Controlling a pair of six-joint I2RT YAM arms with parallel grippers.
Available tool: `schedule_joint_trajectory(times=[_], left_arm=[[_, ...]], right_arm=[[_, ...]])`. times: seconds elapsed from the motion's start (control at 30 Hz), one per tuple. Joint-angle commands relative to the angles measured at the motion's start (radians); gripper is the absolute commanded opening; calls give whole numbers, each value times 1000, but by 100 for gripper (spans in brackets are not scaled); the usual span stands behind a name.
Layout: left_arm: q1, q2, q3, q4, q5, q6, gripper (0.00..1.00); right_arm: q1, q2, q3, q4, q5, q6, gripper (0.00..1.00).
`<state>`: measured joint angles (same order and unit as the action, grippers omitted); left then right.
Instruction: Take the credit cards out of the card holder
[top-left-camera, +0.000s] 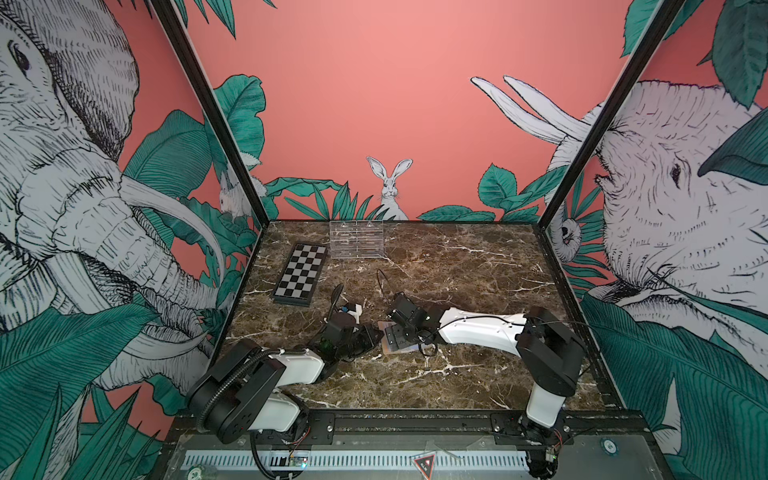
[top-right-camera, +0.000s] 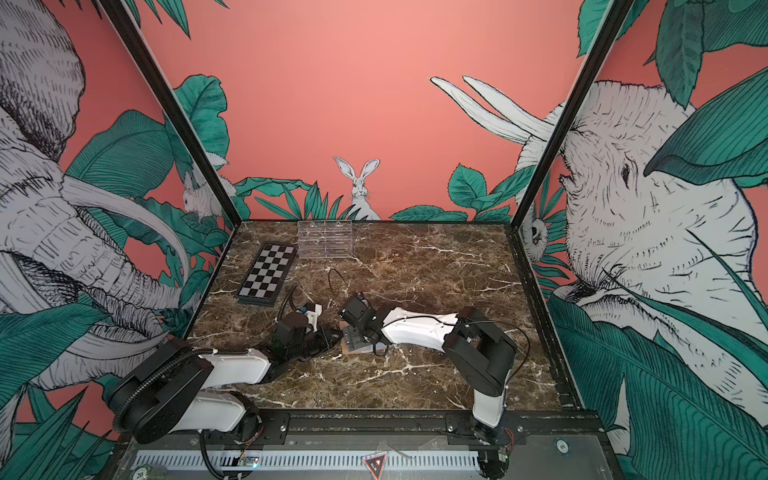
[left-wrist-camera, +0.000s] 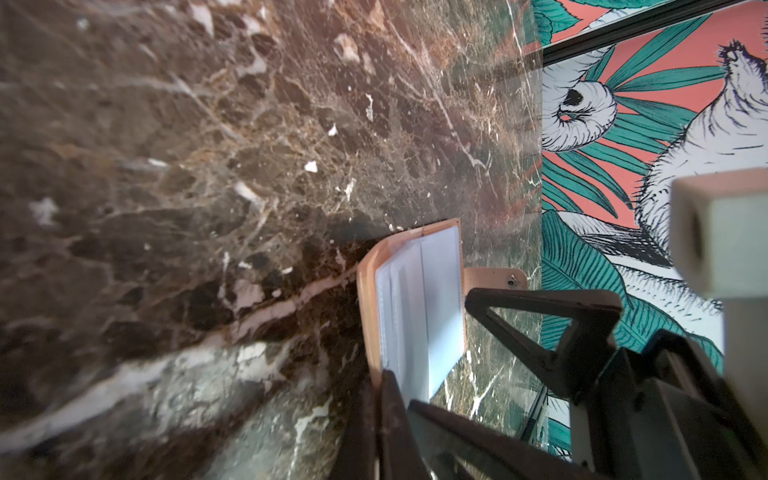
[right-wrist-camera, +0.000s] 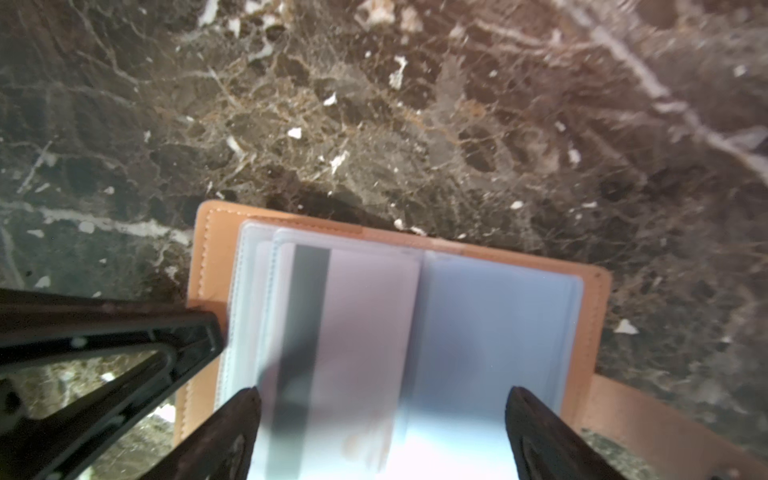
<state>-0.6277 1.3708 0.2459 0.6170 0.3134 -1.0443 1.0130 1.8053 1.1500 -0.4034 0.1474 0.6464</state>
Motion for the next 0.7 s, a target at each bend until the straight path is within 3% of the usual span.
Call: schedule_joint_trajectory(times=[0.0,0.27,0.67], left_arm=[[-6,-30,10,-17,-4,17,0],[-6,-45,15,-42,-4,26,0],[-8,-60,6,-47,-13,27,0]], right_arm=[[9,25,23,-62,64,-11,89],[25,17,40,-86,112,-14,89],[27,-34,-18,63,-15,-4,90]])
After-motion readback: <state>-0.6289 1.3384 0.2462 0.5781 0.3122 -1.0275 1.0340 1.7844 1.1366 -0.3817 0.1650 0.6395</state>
